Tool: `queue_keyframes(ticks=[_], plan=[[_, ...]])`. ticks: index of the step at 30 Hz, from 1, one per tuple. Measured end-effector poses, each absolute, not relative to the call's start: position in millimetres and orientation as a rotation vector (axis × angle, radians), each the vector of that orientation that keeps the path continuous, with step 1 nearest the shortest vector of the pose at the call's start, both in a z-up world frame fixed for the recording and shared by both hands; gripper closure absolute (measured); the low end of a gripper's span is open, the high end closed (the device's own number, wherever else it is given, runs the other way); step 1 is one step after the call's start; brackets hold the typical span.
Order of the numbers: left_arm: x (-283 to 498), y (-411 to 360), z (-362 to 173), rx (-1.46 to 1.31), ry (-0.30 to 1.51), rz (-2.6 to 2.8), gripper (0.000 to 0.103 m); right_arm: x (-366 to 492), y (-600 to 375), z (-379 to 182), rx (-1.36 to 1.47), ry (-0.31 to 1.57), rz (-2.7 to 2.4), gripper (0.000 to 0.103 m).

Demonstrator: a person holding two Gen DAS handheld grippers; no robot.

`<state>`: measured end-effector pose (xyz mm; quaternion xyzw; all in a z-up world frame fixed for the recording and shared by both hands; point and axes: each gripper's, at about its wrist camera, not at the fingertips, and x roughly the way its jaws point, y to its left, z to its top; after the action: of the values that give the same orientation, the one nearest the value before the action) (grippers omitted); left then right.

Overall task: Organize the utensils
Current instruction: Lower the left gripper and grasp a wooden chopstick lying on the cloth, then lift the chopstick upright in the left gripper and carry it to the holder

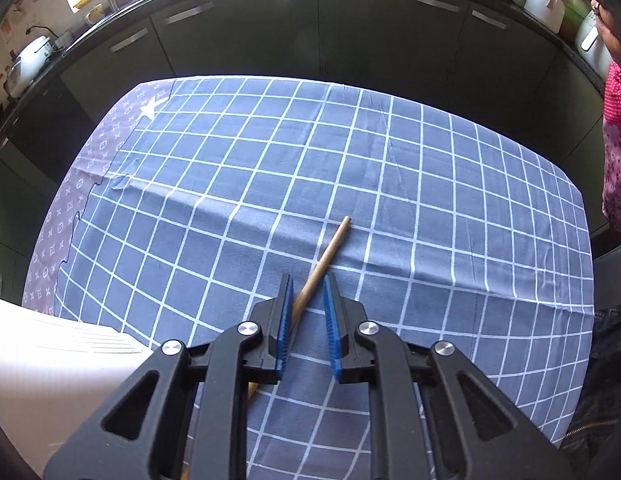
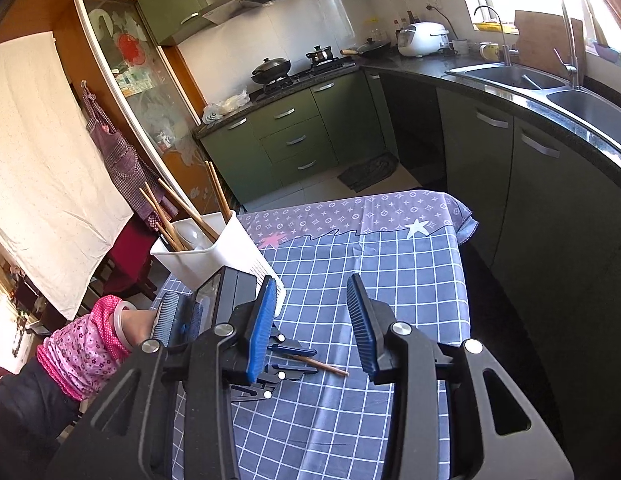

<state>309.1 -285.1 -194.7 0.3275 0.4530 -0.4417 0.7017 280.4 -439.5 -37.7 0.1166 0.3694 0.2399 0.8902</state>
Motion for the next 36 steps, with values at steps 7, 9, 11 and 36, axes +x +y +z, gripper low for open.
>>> queue_keyframes(ticks=[7, 9, 11, 36], plan=[[292, -287, -192, 0.774, 0.964, -0.949, 0.096, 272, -441, -30, 0.241, 0.759, 0.476, 0.066], [282, -286, -189, 0.777, 0.948, -0.939, 0.096, 266, -441, -27, 0.24, 0.748, 0.468, 0.065], [272, -284, -182, 0.771, 0.929, -0.931, 0.096, 261, -443, -24, 0.238, 0.742, 0.461, 0.062], [169, -187, -40, 0.395, 0.573, -0.712, 0.098, 219, -422, -71, 0.254, 0.822, 0.455, 0.061]])
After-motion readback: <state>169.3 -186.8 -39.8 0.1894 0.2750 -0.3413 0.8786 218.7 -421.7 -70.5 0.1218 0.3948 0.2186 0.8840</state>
